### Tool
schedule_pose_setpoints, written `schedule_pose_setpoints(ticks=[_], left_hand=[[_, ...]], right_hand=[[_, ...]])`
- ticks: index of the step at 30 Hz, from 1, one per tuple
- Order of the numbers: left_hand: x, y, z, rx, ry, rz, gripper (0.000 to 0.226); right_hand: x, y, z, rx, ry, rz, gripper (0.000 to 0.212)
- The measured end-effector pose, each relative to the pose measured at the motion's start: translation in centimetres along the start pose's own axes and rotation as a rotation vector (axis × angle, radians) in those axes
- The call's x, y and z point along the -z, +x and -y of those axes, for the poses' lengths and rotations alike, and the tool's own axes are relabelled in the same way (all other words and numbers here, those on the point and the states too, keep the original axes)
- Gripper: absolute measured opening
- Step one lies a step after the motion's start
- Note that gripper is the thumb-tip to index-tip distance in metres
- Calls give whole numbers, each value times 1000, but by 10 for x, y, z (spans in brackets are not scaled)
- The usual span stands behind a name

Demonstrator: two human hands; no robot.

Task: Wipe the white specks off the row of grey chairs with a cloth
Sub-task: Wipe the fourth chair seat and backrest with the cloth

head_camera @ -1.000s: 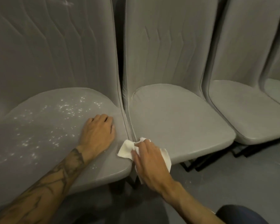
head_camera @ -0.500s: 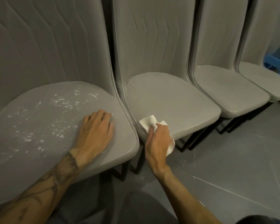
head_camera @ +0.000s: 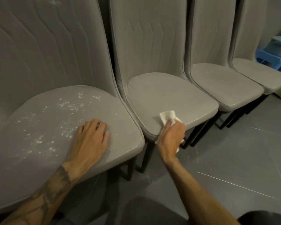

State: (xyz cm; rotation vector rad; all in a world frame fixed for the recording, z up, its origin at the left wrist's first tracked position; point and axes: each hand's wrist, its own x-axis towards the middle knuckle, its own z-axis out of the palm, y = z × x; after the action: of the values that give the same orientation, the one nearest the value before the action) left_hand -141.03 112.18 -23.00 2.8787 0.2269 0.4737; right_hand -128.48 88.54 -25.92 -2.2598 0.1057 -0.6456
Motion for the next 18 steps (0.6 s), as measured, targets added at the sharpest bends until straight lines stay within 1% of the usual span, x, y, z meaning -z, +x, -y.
schedule_pose_setpoints(ticks=[1, 4, 6, 8, 10, 12, 13, 15, 16, 18], left_hand=[[3, -5, 4, 16, 0, 7, 28], [11, -19, 22, 65, -2, 33, 23], [17, -25, 30, 90, 3, 44, 22], [22, -30, 38, 98, 3, 42, 23], [27, -34, 44, 93, 8, 26, 22], [30, -39, 52, 89, 33, 19, 26], [33, -41, 56, 93, 42, 26, 31], [38, -42, 64, 117, 44, 39, 37], [40, -42, 70, 131, 40, 36, 38], [44, -40, 82, 163, 50, 30, 38]], right_hand=[[-5, -20, 13, 41, 28, 12, 26], [-8, -57, 47, 243, 92, 225, 21], [-5, -55, 60, 333, 49, 260, 19], [1, -46, 75, 349, 82, 258, 20], [3, -34, 90, 323, 173, 246, 21], [0, -21, 104, 298, 195, 271, 25], [-4, -16, 111, 282, 171, 329, 27], [-16, -11, 116, 313, -15, 456, 35], [-22, -12, 115, 365, -135, 475, 40], [-31, -17, 109, 504, -244, 455, 46]])
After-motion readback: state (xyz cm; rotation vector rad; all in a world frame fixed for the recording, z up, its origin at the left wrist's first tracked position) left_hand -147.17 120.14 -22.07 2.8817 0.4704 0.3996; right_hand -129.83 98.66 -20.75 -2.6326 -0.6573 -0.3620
